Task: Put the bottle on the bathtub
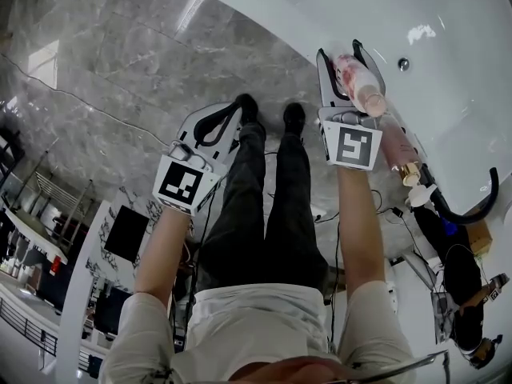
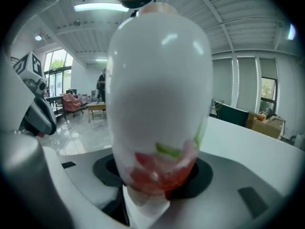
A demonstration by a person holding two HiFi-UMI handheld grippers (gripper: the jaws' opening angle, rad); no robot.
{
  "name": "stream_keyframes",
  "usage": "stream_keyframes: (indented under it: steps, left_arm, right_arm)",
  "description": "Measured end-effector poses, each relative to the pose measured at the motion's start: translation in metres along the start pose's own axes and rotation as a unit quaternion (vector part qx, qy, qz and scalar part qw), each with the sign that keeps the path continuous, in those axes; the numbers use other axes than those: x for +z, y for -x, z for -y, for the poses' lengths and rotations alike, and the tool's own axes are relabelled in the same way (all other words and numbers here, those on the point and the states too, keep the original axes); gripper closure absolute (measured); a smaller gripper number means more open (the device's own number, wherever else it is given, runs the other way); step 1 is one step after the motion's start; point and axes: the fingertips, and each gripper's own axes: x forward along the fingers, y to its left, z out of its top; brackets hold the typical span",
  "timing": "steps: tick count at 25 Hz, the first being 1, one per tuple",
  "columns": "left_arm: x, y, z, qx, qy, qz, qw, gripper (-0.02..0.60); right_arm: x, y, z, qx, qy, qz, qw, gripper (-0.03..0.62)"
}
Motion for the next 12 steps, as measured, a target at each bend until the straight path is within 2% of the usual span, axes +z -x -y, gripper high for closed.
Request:
stream_keyframes:
  steps: [4, 8, 12]
  left_arm:
    - [-0.001, -0.001, -0.003, 0.002, 0.003, 0.003, 1.0, 0.574]
    - [-0.001, 0.0, -0.006, 0.005, 0.005, 0.004, 1.0, 0.574]
    - [-0.003, 0.002, -0.006, 0.009, 0.007, -0.002, 0.9999, 0.574]
  right_arm:
    - [0.005, -0.002, 0.003, -0.008, -0.017, 0.024, 1.0, 0.347]
    - [0.002, -0.003, 0.003, -0.007, -0.02, 0.012, 1.0, 0.344]
    - [-0.01, -0.003, 0.001, -0.006, -0.021, -0.006, 1.0, 0.314]
